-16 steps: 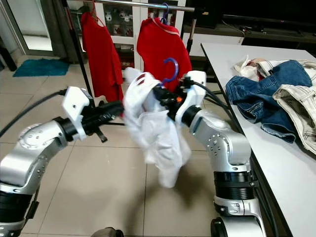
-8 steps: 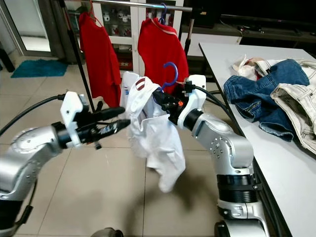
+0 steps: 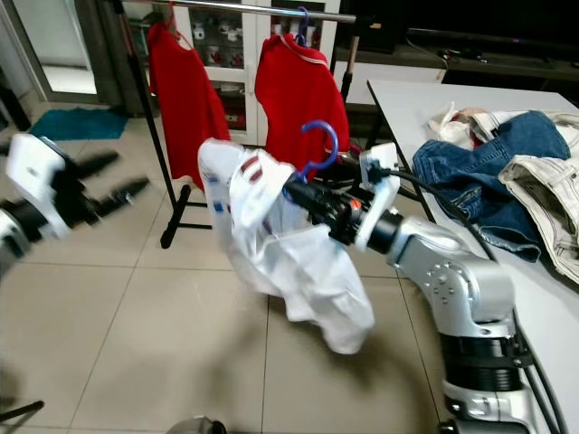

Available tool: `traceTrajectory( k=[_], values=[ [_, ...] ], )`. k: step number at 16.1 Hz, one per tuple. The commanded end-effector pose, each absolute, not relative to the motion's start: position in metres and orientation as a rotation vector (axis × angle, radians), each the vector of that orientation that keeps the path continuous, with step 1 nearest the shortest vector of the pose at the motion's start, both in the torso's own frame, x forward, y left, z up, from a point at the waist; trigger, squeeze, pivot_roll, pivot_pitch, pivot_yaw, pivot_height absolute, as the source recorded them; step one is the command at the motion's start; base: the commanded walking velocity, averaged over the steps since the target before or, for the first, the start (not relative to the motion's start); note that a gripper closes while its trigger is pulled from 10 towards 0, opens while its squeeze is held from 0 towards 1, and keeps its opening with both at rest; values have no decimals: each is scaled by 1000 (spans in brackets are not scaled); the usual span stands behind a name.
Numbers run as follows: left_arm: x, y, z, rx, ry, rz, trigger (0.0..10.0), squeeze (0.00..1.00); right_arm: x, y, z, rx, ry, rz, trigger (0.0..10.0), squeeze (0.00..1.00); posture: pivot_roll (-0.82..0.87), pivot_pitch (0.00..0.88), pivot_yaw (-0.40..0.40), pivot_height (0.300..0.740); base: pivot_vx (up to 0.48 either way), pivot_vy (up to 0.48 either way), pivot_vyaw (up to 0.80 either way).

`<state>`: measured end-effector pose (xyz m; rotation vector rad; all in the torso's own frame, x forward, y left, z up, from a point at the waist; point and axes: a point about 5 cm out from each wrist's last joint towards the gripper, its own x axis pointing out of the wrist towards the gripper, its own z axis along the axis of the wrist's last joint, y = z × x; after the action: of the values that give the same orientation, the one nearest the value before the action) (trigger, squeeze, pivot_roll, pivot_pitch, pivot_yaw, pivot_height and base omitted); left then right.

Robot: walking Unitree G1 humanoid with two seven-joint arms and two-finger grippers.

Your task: Hang hanger

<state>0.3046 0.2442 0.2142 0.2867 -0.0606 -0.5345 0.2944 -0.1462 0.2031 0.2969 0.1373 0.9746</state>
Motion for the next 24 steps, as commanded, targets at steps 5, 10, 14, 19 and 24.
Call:
traceTrajectory(
  k=[5, 10, 14, 19, 24],
  values=[
    [313, 237, 193, 254, -17, -596, 7843, 0, 277, -145, 223, 341, 46, 1139, 10000, 0, 76, 0, -21, 740, 0, 0, 0],
    [321, 226, 177, 215, 22, -662, 0, 0, 272, -144, 226, 353, 38, 1175, 10000, 0, 71, 0, -17, 740, 0, 0, 0],
    [323, 220, 176, 199, 2, -688, 0, 0, 271, -144, 227, 361, 37, 1176, 10000, 0, 70, 0, -15, 740, 0, 0, 0],
    [325, 223, 174, 188, -9, -671, 0, 0, 272, -143, 227, 367, 35, 1177, 10000, 0, 74, 0, -14, 740, 0, 0, 0],
    [328, 224, 175, 188, -24, -653, 0, 0, 271, -143, 227, 369, 32, 1179, 10000, 0, 73, 0, -12, 740, 0, 0, 0]
  ],
)
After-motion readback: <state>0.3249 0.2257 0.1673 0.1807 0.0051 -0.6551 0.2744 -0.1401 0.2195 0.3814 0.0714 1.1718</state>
